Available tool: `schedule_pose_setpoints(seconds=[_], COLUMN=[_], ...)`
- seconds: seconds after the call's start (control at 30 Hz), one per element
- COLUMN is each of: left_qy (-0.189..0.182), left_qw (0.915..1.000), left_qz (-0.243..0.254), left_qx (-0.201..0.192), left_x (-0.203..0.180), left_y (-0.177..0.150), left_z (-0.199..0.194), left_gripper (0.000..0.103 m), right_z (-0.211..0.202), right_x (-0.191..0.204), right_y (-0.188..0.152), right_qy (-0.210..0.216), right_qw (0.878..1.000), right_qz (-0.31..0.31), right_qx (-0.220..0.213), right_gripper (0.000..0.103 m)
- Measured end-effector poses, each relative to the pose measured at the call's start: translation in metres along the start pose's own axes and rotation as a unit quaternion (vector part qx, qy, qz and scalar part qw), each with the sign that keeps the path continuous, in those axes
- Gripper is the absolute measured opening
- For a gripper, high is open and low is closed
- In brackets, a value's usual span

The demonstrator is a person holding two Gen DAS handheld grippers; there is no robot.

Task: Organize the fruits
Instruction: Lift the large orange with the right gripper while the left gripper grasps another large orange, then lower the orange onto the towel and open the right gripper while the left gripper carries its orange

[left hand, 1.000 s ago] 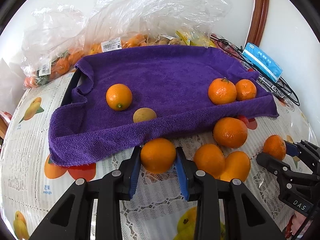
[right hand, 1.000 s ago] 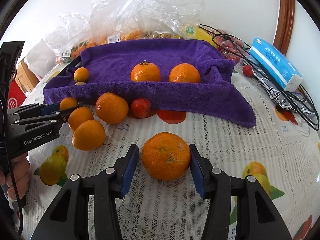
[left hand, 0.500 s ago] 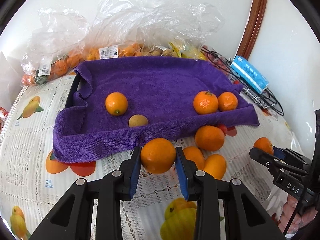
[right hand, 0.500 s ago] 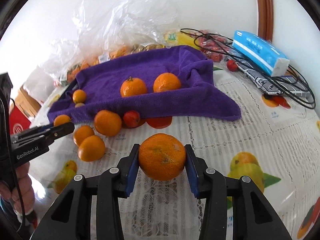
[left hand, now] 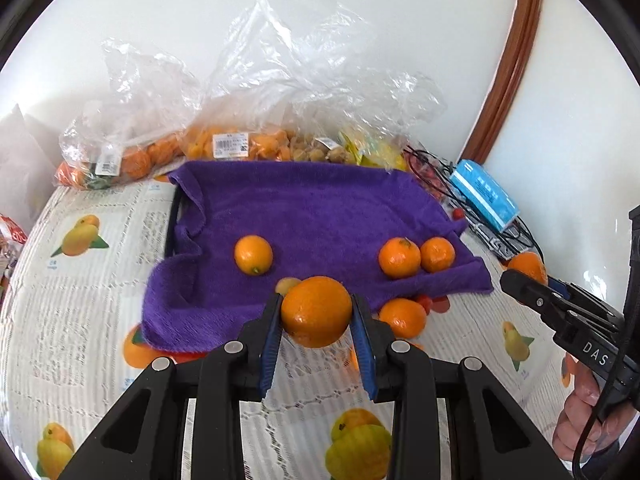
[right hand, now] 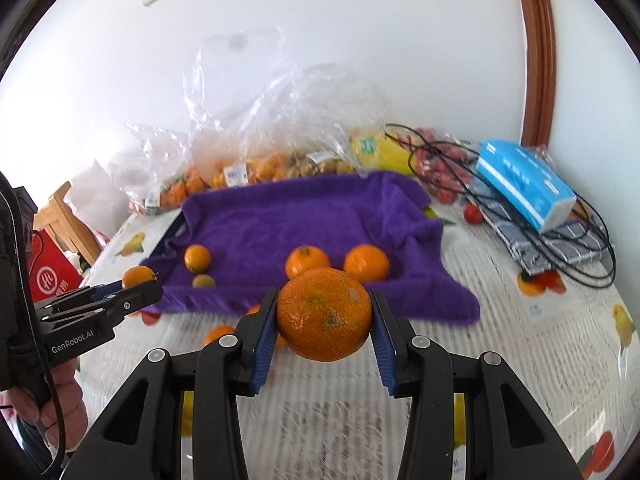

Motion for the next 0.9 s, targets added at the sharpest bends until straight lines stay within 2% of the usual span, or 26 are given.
schedule_pose_setpoints(seconds=[0.17,0.37,0.63,0.77,0.9], left_qy=[0.001,0.017,0.027,0.032,0.024], left_qw=[0.9998,0.9995,0.9989,0.9982,0.9974], left_qz=[-0.021,-0.019,-0.037,-0.050,-0.068], left_qx=[-0.001,-0.019,-0.008,-0.011,-0.001], left_x=[0.009,0.008,0.016,0.027,0.042], left_y=[0.017,0.041,0.069,0.067,0.056], left_z=[-0.006,-0.012,0.011,0.022,0.035], left_gripper=[0.032,0.032,0.032,0.032,0.032], right_z=[0.003,0.012,0.037,0.044,0.063], right_x=[0.007,0.019,0.023,0.022,0.015], right_y=[0.017,0.041,0.075,0.081,0.070], right_qy=[0.018,0.022,0.032,0.036,0.051], right_qw=[1.000,0.999,0.999,0.998,0.998], right_qz=[0.008,-0.014,-0.028,-0.031,-0.024], right_qx=[-0.010,-0.028,-0.024,-0.032,-0.023], right_gripper=[0.043,0.043,0.043,0.043,0.043])
Point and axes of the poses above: each gripper's, at about its wrist camera, not at the fingertips, and z roughly the way its jaws point, x to its left, y to its top, the point moved 4 cm from there along z, roughly the way its jaws point, and after that the axes turned 8 degrees about x, right-handed, at the moved point
